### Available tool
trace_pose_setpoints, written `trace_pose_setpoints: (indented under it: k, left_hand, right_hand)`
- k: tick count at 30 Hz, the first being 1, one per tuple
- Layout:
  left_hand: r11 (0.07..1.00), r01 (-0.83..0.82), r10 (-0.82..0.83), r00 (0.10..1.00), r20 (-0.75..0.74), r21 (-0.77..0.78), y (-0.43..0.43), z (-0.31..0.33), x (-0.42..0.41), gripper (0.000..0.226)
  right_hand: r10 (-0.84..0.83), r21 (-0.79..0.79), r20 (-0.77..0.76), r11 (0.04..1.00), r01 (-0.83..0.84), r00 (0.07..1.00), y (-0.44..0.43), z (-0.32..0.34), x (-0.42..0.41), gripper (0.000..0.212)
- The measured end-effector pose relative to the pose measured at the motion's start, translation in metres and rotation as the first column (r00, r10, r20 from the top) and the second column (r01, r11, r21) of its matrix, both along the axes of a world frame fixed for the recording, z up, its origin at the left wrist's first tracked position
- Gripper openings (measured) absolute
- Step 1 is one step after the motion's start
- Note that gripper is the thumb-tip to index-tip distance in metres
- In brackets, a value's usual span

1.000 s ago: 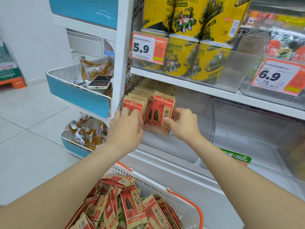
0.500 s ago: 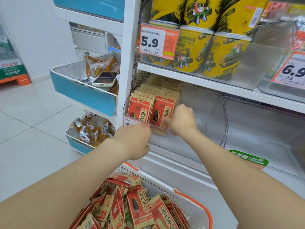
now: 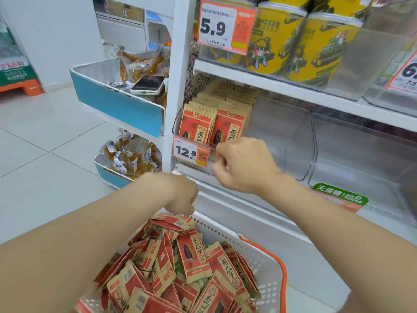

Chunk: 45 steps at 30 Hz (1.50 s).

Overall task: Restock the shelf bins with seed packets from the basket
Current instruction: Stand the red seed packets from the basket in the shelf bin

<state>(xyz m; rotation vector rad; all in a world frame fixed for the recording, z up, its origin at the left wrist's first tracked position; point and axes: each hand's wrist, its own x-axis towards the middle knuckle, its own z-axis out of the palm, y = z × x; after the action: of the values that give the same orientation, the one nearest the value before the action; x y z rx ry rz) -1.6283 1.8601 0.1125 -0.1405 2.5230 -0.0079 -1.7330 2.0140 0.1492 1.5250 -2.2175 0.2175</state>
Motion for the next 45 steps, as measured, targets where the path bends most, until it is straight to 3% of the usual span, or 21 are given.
trace_pose_setpoints:
  k: [2, 5, 8, 10, 13, 16, 20, 23, 27, 32, 37, 42, 45]
  left_hand:
    - [1.000, 0.001, 0.000, 0.999, 0.037, -0.031, 0.001, -0.008, 0.004, 0.046]
    - [0.999, 0.006, -0.003, 0.998, 0.062, -0.044, 0.003, -0.018, 0.008, 0.046]
    - [0.999, 0.011, -0.008, 0.999, 0.050, -0.047, 0.007, -0.024, 0.012, 0.045]
    - [0.999, 0.012, -0.010, 0.999, 0.049, -0.037, 0.012, -0.028, 0.014, 0.044]
    - [1.000, 0.014, -0.014, 0.999, 0.046, -0.008, 0.019, -0.032, 0.017, 0.046]
    - [1.000, 0.023, -0.023, 0.999, 0.040, 0.001, 0.022, -0.038, 0.019, 0.046]
    - [0.999, 0.034, -0.034, 0.999, 0.031, -0.001, 0.021, -0.041, 0.021, 0.042]
    - [1.000, 0.024, -0.024, 0.999, 0.025, 0.001, 0.017, -0.042, 0.021, 0.042]
    - [1.000, 0.020, -0.020, 1.000, 0.011, -0.014, 0.009, -0.048, 0.019, 0.039]
    - [1.000, 0.003, -0.003, 1.000, 0.009, -0.030, 0.003, -0.047, 0.020, 0.036]
    - [0.995, -0.095, 0.095, 0.995, 0.010, -0.020, 0.006, -0.035, 0.018, 0.032]
    - [0.978, -0.198, 0.186, 0.969, -0.161, -0.061, 0.014, -0.009, 0.015, 0.024]
    - [0.959, -0.282, 0.266, 0.919, -0.290, -0.012, 0.016, 0.003, 0.012, 0.025]
  right_hand:
    - [0.036, 0.249, 0.055, 0.967, -0.048, 0.998, 0.003, -0.019, 0.017, 0.027]
    - [-0.045, 0.564, 0.200, 0.822, -0.077, 0.979, 0.006, -0.055, 0.034, 0.021]
    - [-0.201, 0.705, 0.367, 0.698, -0.130, 0.908, 0.009, -0.107, 0.043, 0.018]
    - [-0.325, 0.743, 0.450, 0.654, -0.146, 0.832, 0.009, -0.146, 0.047, 0.027]
    - [-0.431, 0.684, 0.616, 0.708, -0.176, 0.659, 0.009, -0.177, 0.057, 0.056]
    - [-0.447, 0.563, 0.763, 0.814, -0.142, 0.467, 0.007, -0.200, 0.066, 0.053]
    - [-0.521, 0.567, 0.775, 0.823, -0.032, 0.358, 0.003, -0.224, 0.074, 0.084]
    - [-0.554, 0.569, 0.781, 0.821, 0.036, 0.287, -0.002, -0.234, 0.075, 0.068]
    - [-0.516, 0.516, 0.812, 0.853, 0.080, 0.271, -0.008, -0.245, 0.075, 0.039]
    - [-0.576, 0.568, 0.806, 0.817, 0.095, 0.135, -0.016, -0.220, 0.075, 0.009]
    - [-0.575, 0.577, 0.816, 0.807, 0.125, -0.052, -0.011, -0.181, 0.069, 0.011]
    - [-0.389, 0.397, 0.918, 0.888, 0.232, -0.080, 0.004, -0.136, 0.065, 0.015]
    - [-0.202, 0.164, 0.977, 0.915, 0.367, 0.066, 0.009, -0.110, 0.066, 0.013]
